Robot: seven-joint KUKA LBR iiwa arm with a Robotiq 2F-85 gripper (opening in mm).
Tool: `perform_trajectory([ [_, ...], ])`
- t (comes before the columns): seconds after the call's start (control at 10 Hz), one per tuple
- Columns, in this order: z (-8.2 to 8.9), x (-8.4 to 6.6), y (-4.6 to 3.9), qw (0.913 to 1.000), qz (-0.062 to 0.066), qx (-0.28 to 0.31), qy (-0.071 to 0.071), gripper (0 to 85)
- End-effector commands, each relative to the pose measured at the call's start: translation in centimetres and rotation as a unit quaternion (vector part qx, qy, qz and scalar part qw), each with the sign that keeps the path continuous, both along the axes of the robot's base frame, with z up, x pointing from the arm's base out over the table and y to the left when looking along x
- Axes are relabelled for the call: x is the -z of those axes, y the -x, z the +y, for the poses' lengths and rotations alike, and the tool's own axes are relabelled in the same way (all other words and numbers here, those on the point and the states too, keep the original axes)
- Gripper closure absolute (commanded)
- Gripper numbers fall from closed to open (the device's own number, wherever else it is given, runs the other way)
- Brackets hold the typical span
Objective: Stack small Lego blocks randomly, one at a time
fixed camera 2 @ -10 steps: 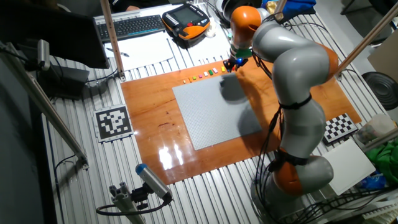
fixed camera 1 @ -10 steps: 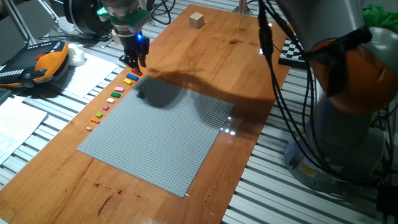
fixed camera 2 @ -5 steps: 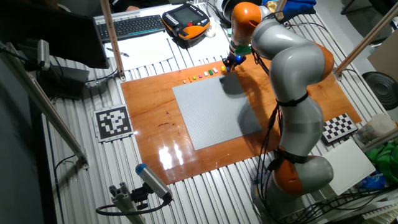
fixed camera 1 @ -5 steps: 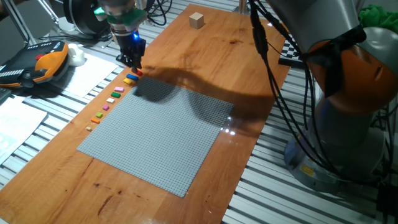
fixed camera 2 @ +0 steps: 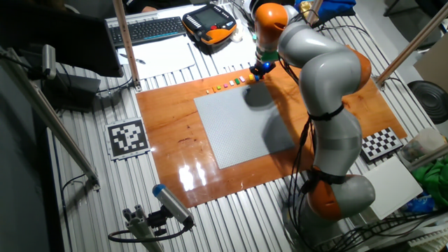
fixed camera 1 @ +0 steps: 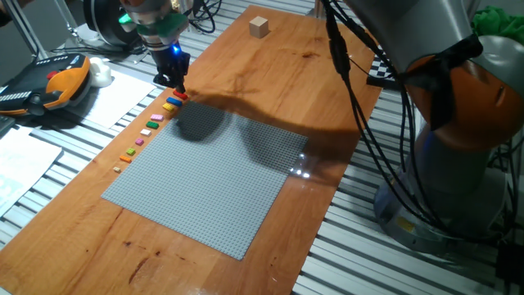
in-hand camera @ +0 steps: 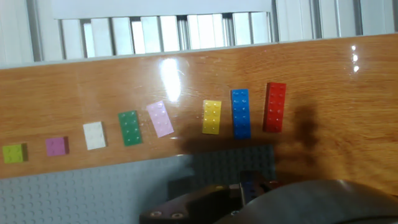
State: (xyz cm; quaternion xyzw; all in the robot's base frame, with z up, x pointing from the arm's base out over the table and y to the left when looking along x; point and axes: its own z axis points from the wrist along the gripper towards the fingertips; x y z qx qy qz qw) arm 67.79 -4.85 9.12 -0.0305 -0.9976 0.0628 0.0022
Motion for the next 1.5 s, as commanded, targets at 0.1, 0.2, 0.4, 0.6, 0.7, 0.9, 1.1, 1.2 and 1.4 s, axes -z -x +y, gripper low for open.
perform_trajectory([
  [0.1,-0.1,0.0,0.0,0.9999,-0.009,0.01,0.007,68.0],
  [0.2,-0.1,0.0,0.0,0.9999,-0.008,0.008,0.005,51.0],
  [0.4,-1.8,0.8,-1.99,0.9999,-0.008,0.002,-0.01,51.0],
  [0.6,-2.4,1.5,-2.93,0.9998,-0.016,0.002,-0.009,51.0],
  [0.7,-2.5,1.8,-3.17,0.9998,-0.016,0.002,-0.011,51.0],
  [0.9,-3.2,2.3,-3.4,0.9997,-0.018,0.001,-0.018,51.0],
  [1.1,-4.1,2.7,-3.81,0.9994,-0.022,0.004,-0.026,51.0],
  [1.2,-4.2,3.0,-3.98,0.9993,-0.024,0.006,-0.026,51.0],
  [1.4,-4.5,3.7,-4.32,0.9992,-0.026,0.011,-0.029,51.0],
])
